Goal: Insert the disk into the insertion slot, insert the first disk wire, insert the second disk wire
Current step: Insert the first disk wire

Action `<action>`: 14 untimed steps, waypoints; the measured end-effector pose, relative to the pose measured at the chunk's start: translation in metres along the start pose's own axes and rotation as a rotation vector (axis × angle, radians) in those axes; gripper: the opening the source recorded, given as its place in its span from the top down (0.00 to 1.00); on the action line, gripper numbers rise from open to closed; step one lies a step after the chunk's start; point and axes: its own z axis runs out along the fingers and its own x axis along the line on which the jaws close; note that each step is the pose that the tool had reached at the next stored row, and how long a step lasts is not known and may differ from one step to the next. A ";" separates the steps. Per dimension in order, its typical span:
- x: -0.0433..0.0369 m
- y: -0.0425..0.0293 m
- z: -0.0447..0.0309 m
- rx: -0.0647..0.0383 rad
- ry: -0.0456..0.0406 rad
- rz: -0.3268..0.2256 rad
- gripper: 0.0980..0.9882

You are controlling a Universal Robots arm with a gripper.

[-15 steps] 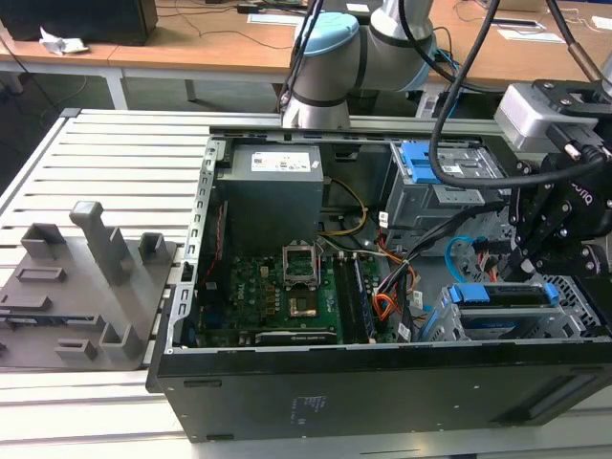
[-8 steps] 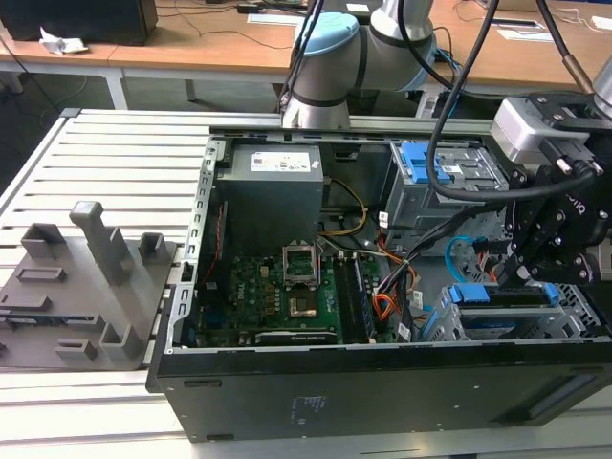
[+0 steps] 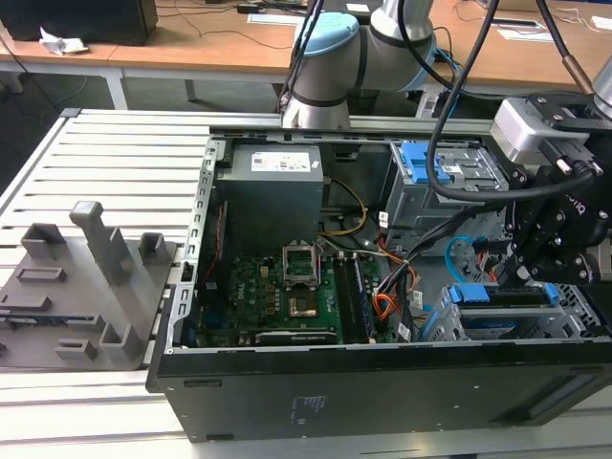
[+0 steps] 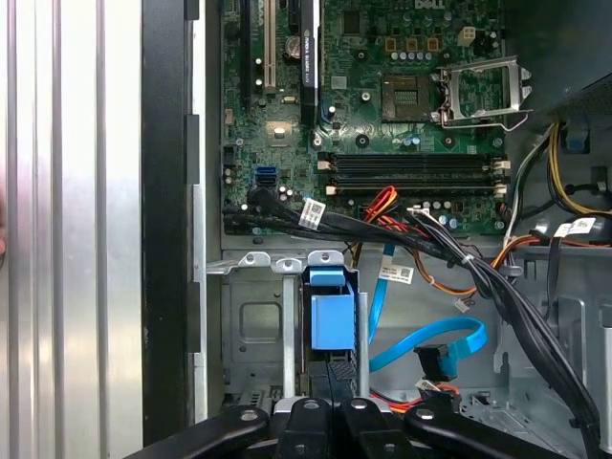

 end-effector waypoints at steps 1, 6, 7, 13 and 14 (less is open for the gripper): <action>0.0000 0.0000 0.0000 0.000 0.0000 0.000 0.99; 0.0000 0.0000 0.0001 0.000 0.0000 0.000 0.85; 0.0000 0.0000 0.0001 0.000 0.0001 0.000 0.77; -0.0004 0.0004 -0.0108 0.000 0.0000 0.000 0.77; -0.0004 0.0004 -0.0108 0.000 -0.0003 0.000 0.77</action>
